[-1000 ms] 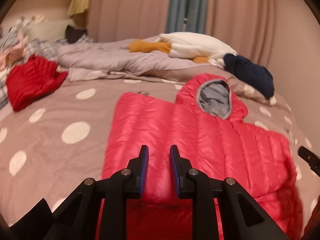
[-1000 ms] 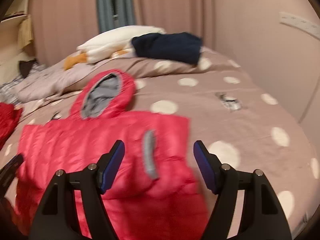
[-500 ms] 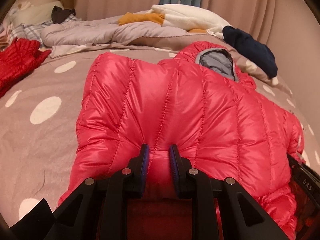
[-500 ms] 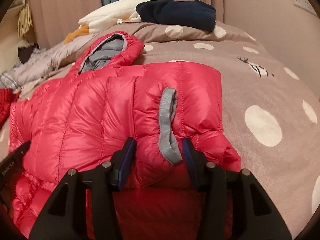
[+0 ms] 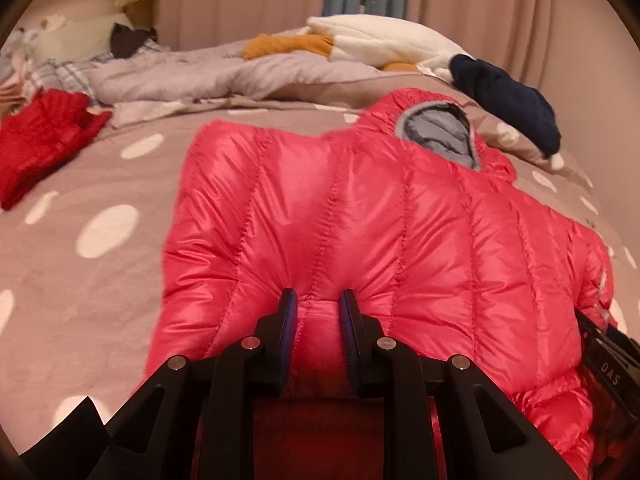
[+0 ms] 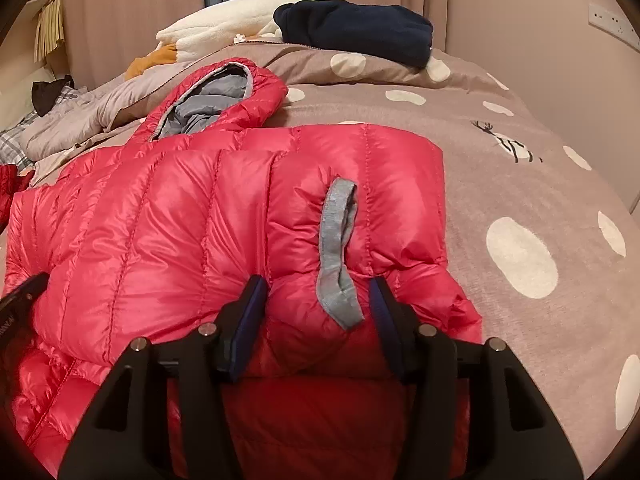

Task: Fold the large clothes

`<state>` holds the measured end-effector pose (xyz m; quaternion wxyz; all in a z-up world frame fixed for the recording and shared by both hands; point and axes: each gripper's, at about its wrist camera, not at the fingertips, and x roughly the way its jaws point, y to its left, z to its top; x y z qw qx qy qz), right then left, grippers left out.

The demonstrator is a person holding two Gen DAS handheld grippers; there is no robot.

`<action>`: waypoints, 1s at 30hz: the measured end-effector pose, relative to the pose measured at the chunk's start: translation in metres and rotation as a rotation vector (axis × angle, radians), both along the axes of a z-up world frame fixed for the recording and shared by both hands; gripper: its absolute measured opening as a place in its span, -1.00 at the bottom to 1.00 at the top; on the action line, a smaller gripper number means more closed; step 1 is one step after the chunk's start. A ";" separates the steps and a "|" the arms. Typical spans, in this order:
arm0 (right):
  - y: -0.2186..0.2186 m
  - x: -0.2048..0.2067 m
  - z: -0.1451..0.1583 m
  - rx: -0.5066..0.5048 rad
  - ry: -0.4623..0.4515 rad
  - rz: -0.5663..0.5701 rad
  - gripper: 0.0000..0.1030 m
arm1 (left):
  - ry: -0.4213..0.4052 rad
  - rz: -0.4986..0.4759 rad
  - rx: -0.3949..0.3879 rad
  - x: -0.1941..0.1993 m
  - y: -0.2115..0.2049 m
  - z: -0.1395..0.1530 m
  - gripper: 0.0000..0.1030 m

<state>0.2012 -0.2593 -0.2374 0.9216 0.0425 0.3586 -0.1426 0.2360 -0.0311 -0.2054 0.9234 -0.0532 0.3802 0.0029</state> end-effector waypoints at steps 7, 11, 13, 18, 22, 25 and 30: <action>-0.013 -0.007 0.044 0.097 -0.025 0.040 0.20 | -0.074 0.351 -0.042 -0.023 0.044 0.039 -0.57; -0.026 -0.001 0.094 0.140 -0.120 0.055 0.72 | -0.091 0.476 -0.027 -0.024 0.077 0.063 -0.57; -0.029 0.016 0.121 0.111 -0.156 0.074 0.75 | -0.124 0.524 -0.039 -0.026 0.097 0.078 -0.57; -0.023 0.100 0.150 -0.008 -0.102 0.109 1.00 | -0.201 0.607 -0.041 -0.021 0.136 0.100 -0.42; -0.025 0.180 0.130 0.050 -0.016 0.129 0.99 | -0.186 0.665 -0.052 -0.002 0.154 0.093 -0.39; -0.023 0.233 0.096 0.112 0.050 0.103 0.99 | -0.170 0.662 0.029 0.012 0.152 0.080 -0.39; 0.006 0.306 0.030 0.007 0.190 0.134 0.18 | -0.060 0.573 -0.001 0.038 0.150 0.051 -0.39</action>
